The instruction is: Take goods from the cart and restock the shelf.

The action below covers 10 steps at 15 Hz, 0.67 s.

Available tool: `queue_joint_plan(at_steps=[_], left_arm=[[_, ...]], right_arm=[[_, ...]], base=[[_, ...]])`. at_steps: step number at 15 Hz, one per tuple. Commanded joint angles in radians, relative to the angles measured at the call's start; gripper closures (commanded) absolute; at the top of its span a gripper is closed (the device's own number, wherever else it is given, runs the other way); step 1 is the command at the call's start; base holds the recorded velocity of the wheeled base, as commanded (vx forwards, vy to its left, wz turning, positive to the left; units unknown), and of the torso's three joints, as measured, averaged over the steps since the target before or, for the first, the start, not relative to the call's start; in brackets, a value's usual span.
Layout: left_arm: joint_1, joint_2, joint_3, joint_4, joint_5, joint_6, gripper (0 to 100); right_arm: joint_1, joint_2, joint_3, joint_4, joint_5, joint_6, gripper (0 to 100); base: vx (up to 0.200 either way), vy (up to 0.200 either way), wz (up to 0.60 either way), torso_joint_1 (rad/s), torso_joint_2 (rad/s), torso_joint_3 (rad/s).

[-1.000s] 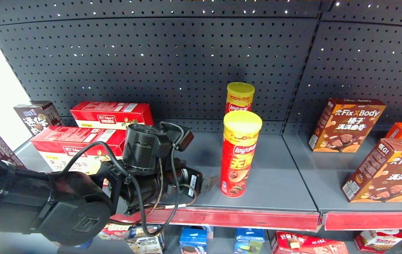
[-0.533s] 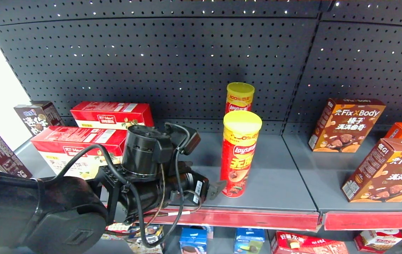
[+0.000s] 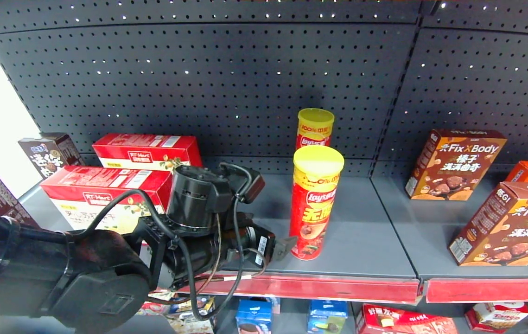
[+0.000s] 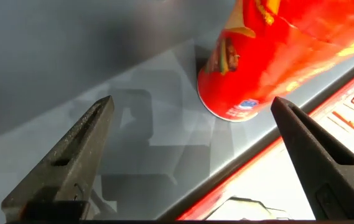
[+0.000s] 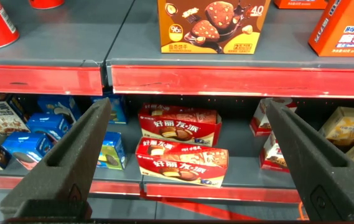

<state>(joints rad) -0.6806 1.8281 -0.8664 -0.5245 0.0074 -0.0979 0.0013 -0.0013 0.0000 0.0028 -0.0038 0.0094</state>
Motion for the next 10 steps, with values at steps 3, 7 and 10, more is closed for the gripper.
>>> queue_joint_plan(at_steps=[3,7,10], left_arm=[[0.018,0.031,-0.031,0.000,0.000,0.001,0],[0.041,0.050,-0.066,0.000,0.000,0.003,0],[0.058,0.059,-0.075,0.000,-0.001,0.004,0]], right_arm=[[0.000,0.001,0.000,0.000,-0.001,0.000,0],[0.000,0.001,0.000,0.000,0.001,0.000,0],[0.000,0.001,0.000,0.000,-0.001,0.000,0]], base=[[0.000,0.000,0.00,0.000,0.00,0.000],[0.000,0.000,0.00,0.000,0.00,0.000],[0.000,0.000,0.00,0.000,0.00,0.000]])
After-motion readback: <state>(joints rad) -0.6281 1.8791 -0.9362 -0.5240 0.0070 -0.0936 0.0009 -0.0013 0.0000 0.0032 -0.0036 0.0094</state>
